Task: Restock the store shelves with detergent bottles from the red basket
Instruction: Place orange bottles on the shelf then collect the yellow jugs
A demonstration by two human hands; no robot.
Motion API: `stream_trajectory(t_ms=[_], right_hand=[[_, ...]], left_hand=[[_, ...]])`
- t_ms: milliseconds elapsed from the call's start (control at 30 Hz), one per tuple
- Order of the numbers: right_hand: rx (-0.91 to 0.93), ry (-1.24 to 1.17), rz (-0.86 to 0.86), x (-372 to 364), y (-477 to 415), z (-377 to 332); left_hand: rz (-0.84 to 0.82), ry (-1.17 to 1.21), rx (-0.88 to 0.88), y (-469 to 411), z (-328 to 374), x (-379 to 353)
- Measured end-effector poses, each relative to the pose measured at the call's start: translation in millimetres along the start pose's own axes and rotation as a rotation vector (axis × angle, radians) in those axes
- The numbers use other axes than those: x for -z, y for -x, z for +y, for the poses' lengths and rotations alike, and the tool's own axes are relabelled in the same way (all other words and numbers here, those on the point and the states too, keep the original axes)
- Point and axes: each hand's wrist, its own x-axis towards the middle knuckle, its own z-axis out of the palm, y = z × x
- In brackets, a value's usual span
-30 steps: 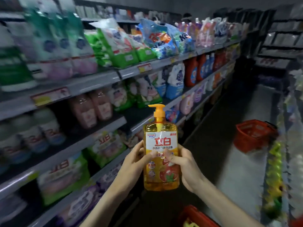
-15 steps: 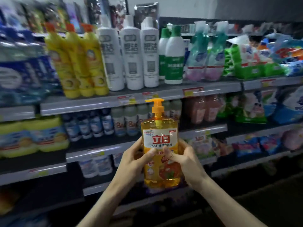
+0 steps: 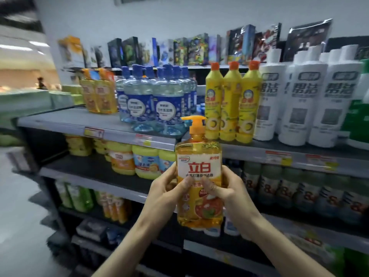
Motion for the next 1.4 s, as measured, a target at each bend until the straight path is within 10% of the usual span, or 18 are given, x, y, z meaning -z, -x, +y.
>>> stream_trajectory(t_ms=[667, 1400], right_hand=[[0.173, -0.005, -0.445, -210.6, -195.4, -26.1], [0.281, 0.035, -0.376, -486.7, -385.4, -24.7]], left_hand=[[0.53, -0.151, -0.151, -63.6, 37.7, 206.9], [0.451, -0.214, -0.284, -176.4, 23.4, 533.8]])
